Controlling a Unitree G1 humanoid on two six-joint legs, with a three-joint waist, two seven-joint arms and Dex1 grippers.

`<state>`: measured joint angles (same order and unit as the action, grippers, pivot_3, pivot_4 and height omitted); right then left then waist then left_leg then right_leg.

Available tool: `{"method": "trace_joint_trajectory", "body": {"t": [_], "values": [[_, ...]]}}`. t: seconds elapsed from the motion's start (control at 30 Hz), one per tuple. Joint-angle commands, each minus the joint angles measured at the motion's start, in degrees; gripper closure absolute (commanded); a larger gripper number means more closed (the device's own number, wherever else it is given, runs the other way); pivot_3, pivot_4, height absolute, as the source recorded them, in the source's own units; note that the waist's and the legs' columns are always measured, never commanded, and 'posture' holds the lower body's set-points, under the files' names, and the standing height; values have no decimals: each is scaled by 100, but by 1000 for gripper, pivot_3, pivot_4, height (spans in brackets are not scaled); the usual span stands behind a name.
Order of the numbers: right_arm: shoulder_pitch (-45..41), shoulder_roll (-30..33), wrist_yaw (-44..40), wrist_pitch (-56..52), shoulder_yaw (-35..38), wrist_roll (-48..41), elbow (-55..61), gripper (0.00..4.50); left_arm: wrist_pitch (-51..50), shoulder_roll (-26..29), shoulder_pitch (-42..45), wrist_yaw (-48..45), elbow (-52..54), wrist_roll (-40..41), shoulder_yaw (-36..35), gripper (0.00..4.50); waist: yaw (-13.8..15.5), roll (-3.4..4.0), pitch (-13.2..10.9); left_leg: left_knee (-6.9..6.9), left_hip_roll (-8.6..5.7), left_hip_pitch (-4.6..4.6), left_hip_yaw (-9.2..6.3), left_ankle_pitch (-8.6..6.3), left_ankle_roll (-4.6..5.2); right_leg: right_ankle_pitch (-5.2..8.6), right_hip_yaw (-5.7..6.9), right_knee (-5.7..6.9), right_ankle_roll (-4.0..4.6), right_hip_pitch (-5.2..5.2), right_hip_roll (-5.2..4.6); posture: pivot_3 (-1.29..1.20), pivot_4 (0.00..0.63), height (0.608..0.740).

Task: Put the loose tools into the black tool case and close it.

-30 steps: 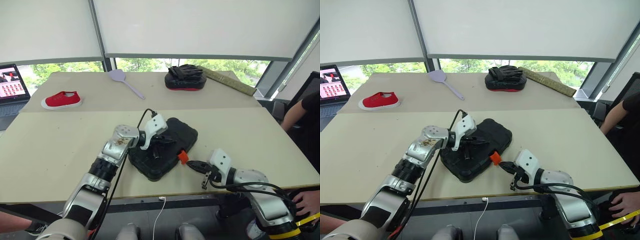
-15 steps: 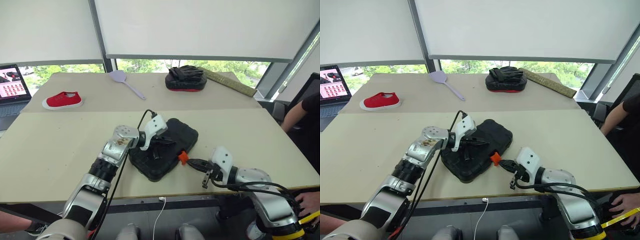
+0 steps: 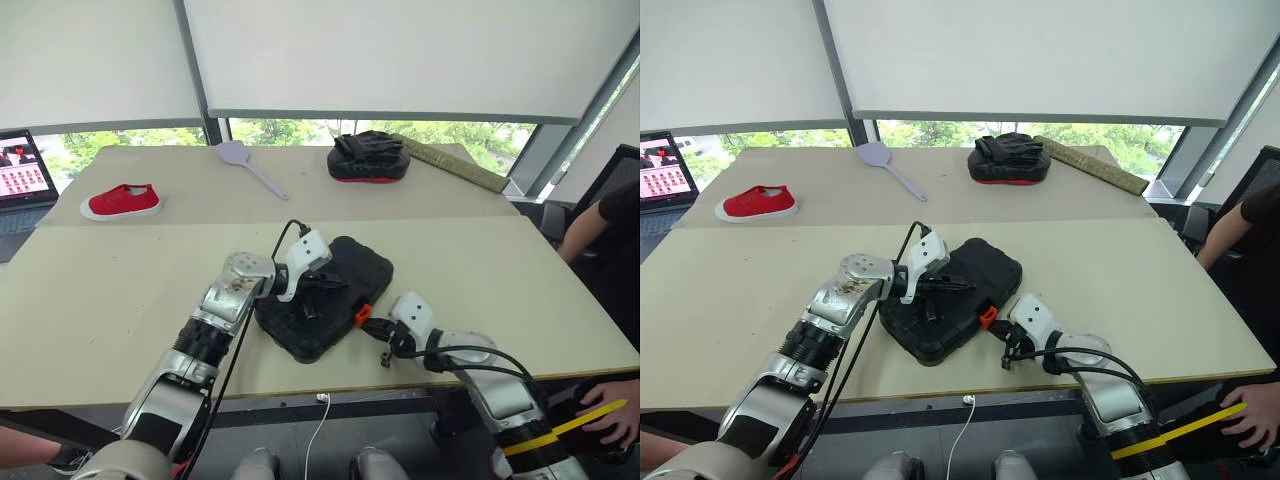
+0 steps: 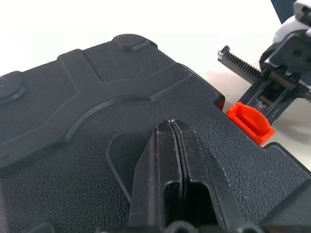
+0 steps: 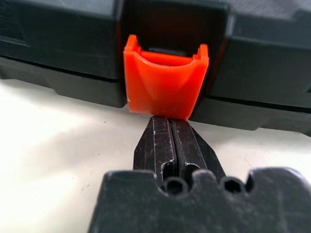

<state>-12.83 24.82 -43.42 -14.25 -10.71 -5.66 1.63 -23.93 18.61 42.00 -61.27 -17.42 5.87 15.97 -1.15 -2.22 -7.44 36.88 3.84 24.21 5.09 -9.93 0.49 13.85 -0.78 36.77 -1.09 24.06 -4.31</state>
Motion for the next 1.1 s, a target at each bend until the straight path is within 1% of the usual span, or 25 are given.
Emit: {"method": "trace_joint_trajectory", "body": {"t": [0.03, 0.3, 0.43, 0.6, 0.87, 1.1], "values": [[-358, -102, 82, 184, 138, -138, 512, 4500, -462, 117, -471, -59, -301, -245, 457, 4445, -12, 0, 0, -1, 0, 0, 0, 0, 0, 0, -1, 0, 0, 0, 1, 0, 150, 740], [311, 648, -324, -674, 222, -298, 1503, 4500, -521, 152, -532, -52, -199, -235, 459, 4445, 14, 1, 1, -7, 0, 0, 0, -2, -3, 4, 0, -3, 4, 1, 0, 0, 150, 740], [738, 932, -349, -733, 397, -361, 1720, 4500, -540, 149, -532, -43, -187, -222, 456, 4445, 41, -2, 13, -10, 0, -3, -1, -5, -6, 11, 2, -4, 4, -3, -1, 0, 150, 740], [678, 795, -147, -688, 589, -488, 1789, 4500, -549, 163, -534, -52, -192, -219, 467, 4445, 41, -3, 14, -10, -3, -4, -1, -6, -6, 11, 1, -8, 5, -3, -5, 0, 150, 740], [237, 558, 22, -618, 385, -367, 1354, 4500, -459, 184, -443, -96, -323, -340, 596, 4445, 49, -5, 17, -10, -3, -3, -2, -6, -6, 12, 2, -13, 5, -4, -6, 0, 150, 740], [71, 360, 69, -578, 282, -338, 1111, 4500, -427, 207, -461, -97, -380, -437, 768, 4445, 15, -23, 30, -10, 2, -16, -5, -11, -14, 11, 2, -10, 9, -11, -2, 0, 150, 740]]}}
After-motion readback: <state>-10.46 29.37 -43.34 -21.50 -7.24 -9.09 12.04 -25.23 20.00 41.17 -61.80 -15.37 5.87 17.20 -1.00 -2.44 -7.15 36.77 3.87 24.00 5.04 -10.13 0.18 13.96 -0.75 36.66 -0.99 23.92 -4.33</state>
